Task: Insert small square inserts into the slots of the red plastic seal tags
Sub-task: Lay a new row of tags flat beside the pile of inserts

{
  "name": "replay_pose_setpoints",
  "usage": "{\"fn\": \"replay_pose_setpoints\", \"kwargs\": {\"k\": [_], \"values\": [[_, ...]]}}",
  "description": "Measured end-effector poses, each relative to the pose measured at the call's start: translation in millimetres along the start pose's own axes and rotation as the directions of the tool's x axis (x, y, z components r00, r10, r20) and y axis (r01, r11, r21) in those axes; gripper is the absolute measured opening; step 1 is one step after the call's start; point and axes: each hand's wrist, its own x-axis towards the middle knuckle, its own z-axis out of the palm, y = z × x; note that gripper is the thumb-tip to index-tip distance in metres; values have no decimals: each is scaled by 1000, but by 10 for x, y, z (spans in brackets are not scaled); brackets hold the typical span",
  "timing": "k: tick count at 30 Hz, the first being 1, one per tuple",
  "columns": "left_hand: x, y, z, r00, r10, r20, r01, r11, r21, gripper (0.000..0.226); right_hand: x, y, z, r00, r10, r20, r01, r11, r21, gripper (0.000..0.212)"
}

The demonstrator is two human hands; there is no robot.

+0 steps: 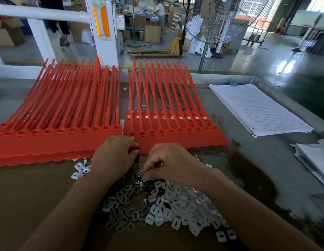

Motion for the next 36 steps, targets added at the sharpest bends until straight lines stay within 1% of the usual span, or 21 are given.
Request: {"fn": "replay_pose_setpoints", "kwargs": {"k": [5, 11, 14, 19, 23, 28, 32, 36], "values": [[12, 3, 2, 1000, 13, 18, -13, 1000, 14, 26, 1, 31, -3, 1000, 12, -16, -12, 999, 42, 12], [7, 24, 2, 1000, 28, 2, -28, 999, 41, 26, 5, 67, -1, 1000, 22, -9, -22, 999, 39, 13], [-6, 46, 17, 998, 60, 4, -60, 995, 79, 26, -3, 76, -8, 999, 9, -42, -6, 998, 68, 12], [-34, 97, 37, 995, 91, 30, -95, 981, 169, 26, 6, 133, -57, 990, 90, -105, -87, 996, 37, 9], [-41, 131, 31, 995, 93, 43, -99, 979, 177, 28, 62, 144, -110, 974, 136, -182, -131, 991, 41, 7], [-44, 104, 42, 993, 108, 37, -114, 971, 210, 27, 297, 89, -172, 964, 201, -174, -198, 980, 32, 9], [-68, 107, 43, 993, 115, 6, -113, 967, 227, 26, 615, 89, -155, 949, 227, -220, -231, 973, 7, 5], [-71, 131, 39, 992, 123, 7, -122, 964, 235, 23, 860, 150, -38, 945, 241, -219, -250, 968, -10, 12]]}}
